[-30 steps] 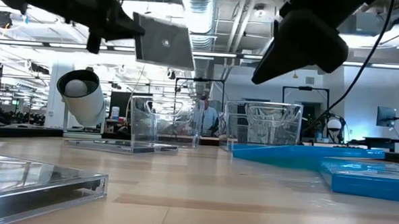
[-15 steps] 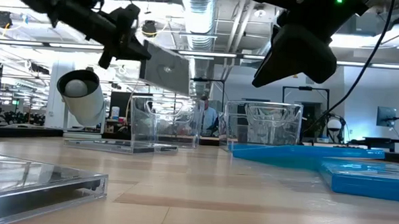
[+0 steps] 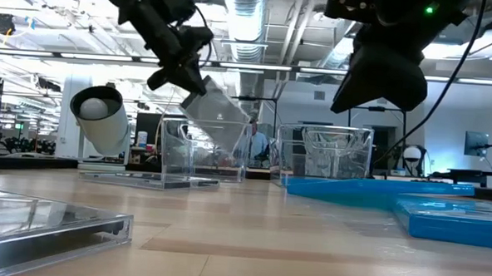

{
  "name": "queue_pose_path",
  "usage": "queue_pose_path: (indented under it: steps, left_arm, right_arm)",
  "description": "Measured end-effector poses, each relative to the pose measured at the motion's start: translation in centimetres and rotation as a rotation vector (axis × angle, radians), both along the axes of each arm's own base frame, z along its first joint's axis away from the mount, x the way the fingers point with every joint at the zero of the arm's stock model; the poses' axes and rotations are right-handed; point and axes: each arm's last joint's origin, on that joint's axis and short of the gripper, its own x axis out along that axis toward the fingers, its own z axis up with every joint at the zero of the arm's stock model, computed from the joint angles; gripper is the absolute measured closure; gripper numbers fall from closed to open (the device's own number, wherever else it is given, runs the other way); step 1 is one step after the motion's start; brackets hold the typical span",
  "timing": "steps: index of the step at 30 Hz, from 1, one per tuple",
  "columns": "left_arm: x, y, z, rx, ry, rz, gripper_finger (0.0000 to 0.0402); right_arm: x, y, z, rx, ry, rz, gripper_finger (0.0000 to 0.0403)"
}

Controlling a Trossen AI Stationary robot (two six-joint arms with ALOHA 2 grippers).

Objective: Pick & place jewel cases by type
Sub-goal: Put the middle black CD case into the left transparent bin

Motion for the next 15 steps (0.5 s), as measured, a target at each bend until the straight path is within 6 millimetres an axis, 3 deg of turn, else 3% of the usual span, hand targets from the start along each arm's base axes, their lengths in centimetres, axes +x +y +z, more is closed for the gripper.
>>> queue_pose_path:
  steps: [5, 15]
  left_arm:
    - [1.0, 0.6, -0.3, -0.031, 0.016, -0.019, 0.0366]
    - [0.8, 1.0, -0.6, -0.024, 0.044, 0.01, 0.0366]
  right_arm:
    - [-0.9, 0.2, 0.1, -0.047, -0.013, -0.024, 0.0308]
    - [-1.8, 0.5, 0.3, -0.096, -0.041, -0.052, 0.0308]
